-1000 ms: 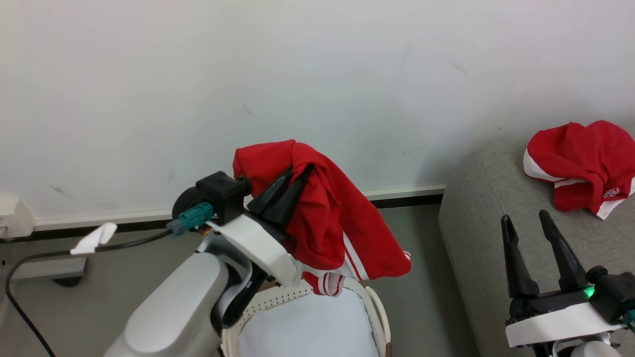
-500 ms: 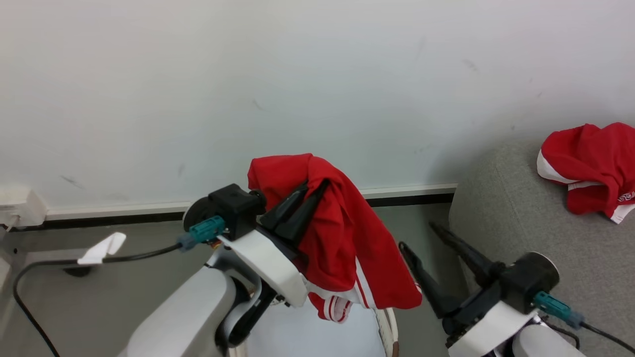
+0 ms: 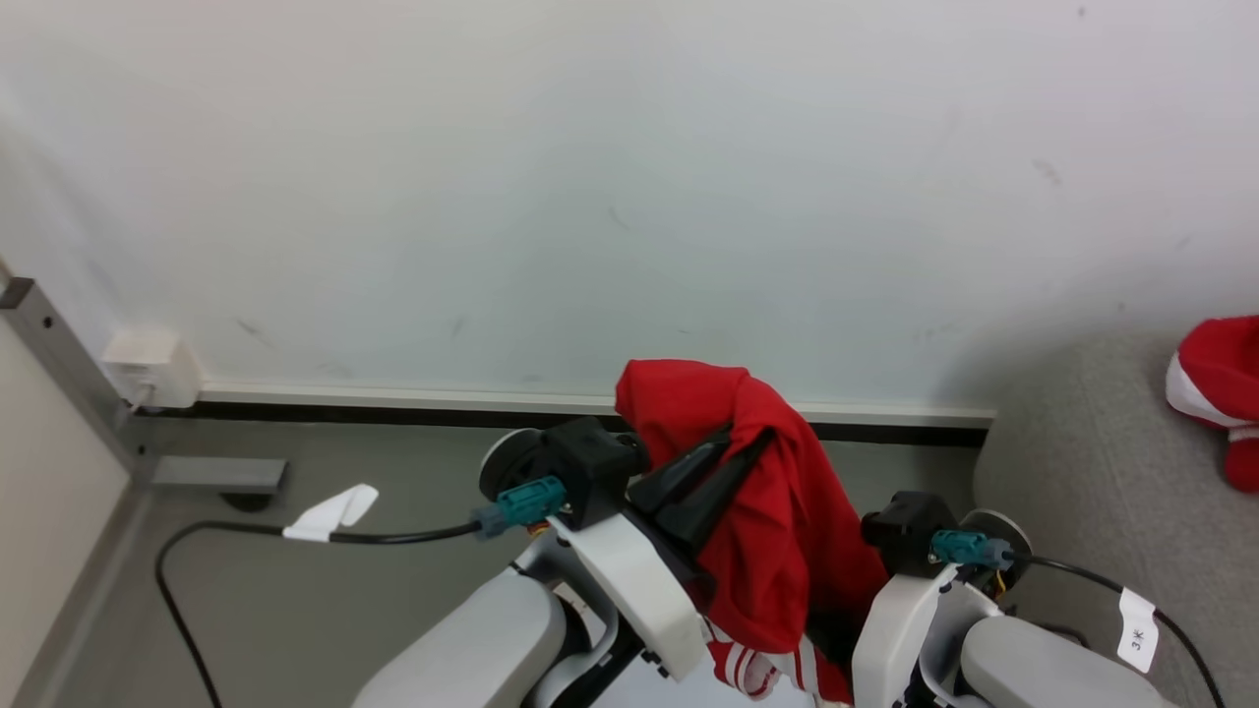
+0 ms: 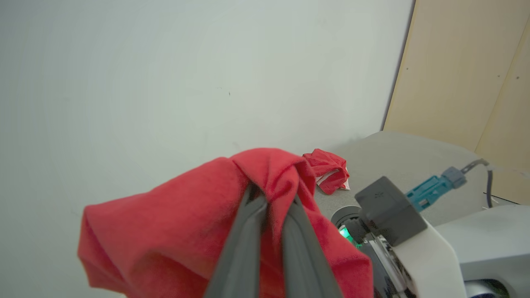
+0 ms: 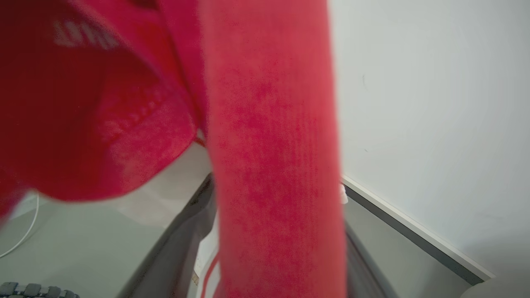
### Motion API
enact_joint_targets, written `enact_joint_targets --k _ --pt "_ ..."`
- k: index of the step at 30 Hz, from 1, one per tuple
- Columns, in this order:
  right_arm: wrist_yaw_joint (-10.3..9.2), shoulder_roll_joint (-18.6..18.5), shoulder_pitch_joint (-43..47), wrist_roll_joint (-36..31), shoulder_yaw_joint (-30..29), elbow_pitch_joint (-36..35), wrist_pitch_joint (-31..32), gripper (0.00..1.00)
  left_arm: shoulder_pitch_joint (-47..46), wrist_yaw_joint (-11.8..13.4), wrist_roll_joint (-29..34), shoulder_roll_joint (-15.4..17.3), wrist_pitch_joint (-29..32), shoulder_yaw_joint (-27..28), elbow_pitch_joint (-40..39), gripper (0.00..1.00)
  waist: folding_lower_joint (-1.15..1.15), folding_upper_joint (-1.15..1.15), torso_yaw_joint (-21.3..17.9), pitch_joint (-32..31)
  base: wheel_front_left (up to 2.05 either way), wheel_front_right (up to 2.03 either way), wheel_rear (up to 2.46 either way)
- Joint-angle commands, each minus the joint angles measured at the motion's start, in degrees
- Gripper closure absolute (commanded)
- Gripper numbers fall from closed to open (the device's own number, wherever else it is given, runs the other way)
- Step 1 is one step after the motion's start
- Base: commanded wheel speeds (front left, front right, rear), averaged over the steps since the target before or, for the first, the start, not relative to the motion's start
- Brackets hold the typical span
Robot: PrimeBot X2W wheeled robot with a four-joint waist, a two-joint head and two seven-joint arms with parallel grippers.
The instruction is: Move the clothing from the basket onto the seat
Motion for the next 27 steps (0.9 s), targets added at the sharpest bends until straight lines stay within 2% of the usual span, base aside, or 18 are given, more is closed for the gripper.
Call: enact_joint_targets --k 1,3,4,6,11,14,19,21,22,23,24,27 --pt "-0.13 0.54 -0.79 1.07 0.44 0.88 -0.68 0.00 -0.17 0.02 0.46 -0.13 0.00 0.07 -0.38 1.00 0.00 0.00 1.33 -0.79 0.00 0.00 0.00" --pt "-0.13 1.63 -1.07 3.25 1.70 3.67 -2.14 0.00 -0.18 0.03 0.43 -0.38 0.17 -0.30 -0.61 1.00 0.00 0.00 2.12 -1.21 0.00 0.00 0.00" --pt "-0.13 2.13 -1.06 4.19 2.26 4.81 -2.81 0.24 -0.13 0.11 0.44 -0.41 0.19 -0.48 -0.68 1.00 0.00 0.00 2.43 -1.38 0.00 0.00 0.00" --pt "-0.13 3.12 -1.15 5.59 2.95 6.56 -4.22 1.00 0.17 0.36 0.42 -0.19 0.28 -0.60 -0.74 1.00 0.00 0.00 2.77 -1.67 0.00 0.00 0.00" --pt "-0.13 4.61 -1.22 8.97 2.09 10.19 -6.63 1.00 1.33 1.04 -0.39 0.80 0.31 -0.10 -0.35 1.00 0.00 0.00 2.42 -2.10 0.00 0.00 0.00" --pt "-0.13 4.99 -1.49 9.79 -1.16 10.91 -7.14 1.00 2.14 1.66 -1.16 1.28 -0.27 0.83 -0.05 1.00 0.00 0.00 1.46 -1.90 0.00 0.00 0.00" --pt "-0.13 4.61 1.12 6.33 -14.64 7.18 -7.06 1.00 3.13 2.07 -1.56 2.06 -0.82 1.08 -0.43 1.00 0.00 0.00 -1.26 -1.00 0.00 0.00 0.00" --pt "-0.13 4.66 2.40 3.91 -19.65 5.62 -7.07 1.00 3.43 1.29 -2.09 2.04 -1.27 0.78 -1.08 1.00 0.00 0.00 -2.51 -0.55 0.00 0.00 0.00" --pt "-0.13 4.85 3.15 2.90 -21.76 4.67 -7.09 1.00 3.66 0.94 -2.64 1.90 -1.33 0.70 -1.40 0.70 0.00 0.00 -3.15 -0.35 0.00 0.00 0.00" --pt "-0.13 5.10 3.87 2.03 -23.66 3.77 -7.09 1.00 3.80 0.60 -2.79 2.02 -1.54 0.56 -1.70 0.18 0.00 0.00 -3.90 -0.15 0.00 0.00 0.00" --pt "-0.13 5.09 4.54 1.00 -25.56 2.94 -7.08 1.00 3.94 0.20 -2.86 2.26 -1.51 0.28 -1.96 0.00 0.00 0.00 -4.64 0.05 0.00 0.00 0.00" --pt "-0.13 5.08 6.60 -1.32 -31.21 0.53 -7.09 1.00 4.45 -0.30 -2.61 2.75 -1.77 -0.52 -2.30 0.00 0.00 0.00 -7.05 0.73 0.00 0.00 0.00"
